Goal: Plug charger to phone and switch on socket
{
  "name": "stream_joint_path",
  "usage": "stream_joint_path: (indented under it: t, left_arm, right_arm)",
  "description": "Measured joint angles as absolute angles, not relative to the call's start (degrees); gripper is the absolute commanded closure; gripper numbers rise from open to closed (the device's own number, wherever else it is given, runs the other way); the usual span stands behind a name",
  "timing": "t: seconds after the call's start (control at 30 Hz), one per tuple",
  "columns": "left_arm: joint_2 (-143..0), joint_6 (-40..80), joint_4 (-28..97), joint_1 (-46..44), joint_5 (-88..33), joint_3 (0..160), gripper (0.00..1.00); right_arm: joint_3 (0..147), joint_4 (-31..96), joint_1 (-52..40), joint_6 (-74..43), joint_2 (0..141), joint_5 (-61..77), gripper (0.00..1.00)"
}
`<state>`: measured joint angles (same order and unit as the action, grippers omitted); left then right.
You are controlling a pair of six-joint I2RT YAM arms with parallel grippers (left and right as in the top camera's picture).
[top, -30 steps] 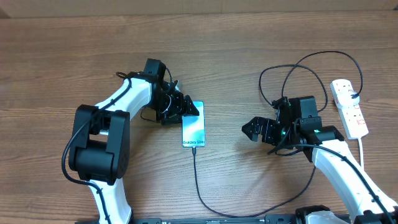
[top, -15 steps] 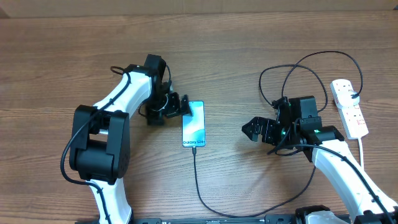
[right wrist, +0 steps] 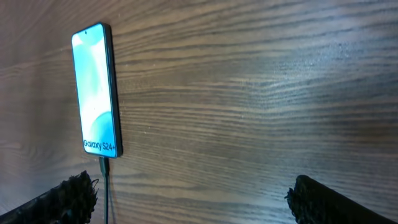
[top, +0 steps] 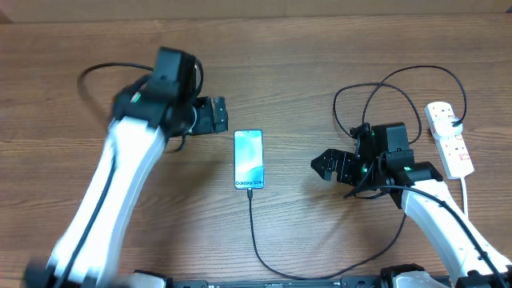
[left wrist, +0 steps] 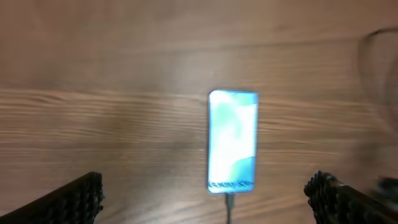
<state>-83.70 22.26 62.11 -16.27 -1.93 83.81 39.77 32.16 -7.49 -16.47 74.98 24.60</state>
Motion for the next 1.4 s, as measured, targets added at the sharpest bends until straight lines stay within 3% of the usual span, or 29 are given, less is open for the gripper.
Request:
stream_joint_path:
  t: [0.43, 0.47, 0.5, 0.53, 0.6, 0.67, 0.7, 0.9, 1.17, 1.4]
  left_arm:
    - [-55.79, 35.35, 79.64, -34.39, 19.90, 84.03, 0.00]
    - [-54.00, 37.52, 81.32, -36.03, 21.76, 84.03, 0.00]
    - [-52.07, 39.83, 82.91, -37.76, 23.53, 84.03, 0.00]
    - [-50.52, 41.91, 84.27, -39.09, 24.95, 84.03, 0.00]
    - [-46.94, 46.57, 87.37, -41.71, 28.21, 84.03, 0.00]
    - [-44.29, 50.00, 89.49, -43.13, 30.68, 83.94, 0.00]
    - [-43.31, 51.37, 90.26, -43.48, 31.68, 83.85, 0.00]
    - [-41.63, 55.88, 94.80, -43.55, 35.11, 82.63, 0.00]
    - [-41.63, 57.12, 95.29, -43.55, 37.39, 81.76, 0.00]
    - [-41.63, 57.12, 95.55, -43.55, 39.24, 81.71, 0.00]
  right_arm:
    - [39.77, 30.00, -7.49, -16.47, 74.98, 24.58, 0.00]
    - [39.77, 30.02, -7.49, -16.49, 74.98, 24.60, 0.04]
    - [39.77, 30.04, -7.49, -16.40, 74.98, 24.58, 0.15]
    - [39.77, 30.02, -7.49, -16.12, 74.98, 24.56, 0.37]
    - [39.77, 30.17, -7.49, -16.43, 74.98, 24.58, 0.70]
    - [39.77, 30.35, -7.49, -16.45, 74.98, 24.56, 0.92]
    - [39.77, 30.83, -7.49, -16.40, 74.98, 24.56, 0.96]
    - [44.40, 42.11, -7.49, -16.40, 75.00, 20.88, 0.96]
    - [64.05, 61.71, -7.18, -23.00, 74.85, 0.93, 0.96]
    - [70.61, 63.51, 2.55, -31.57, 74.74, -7.49, 0.96]
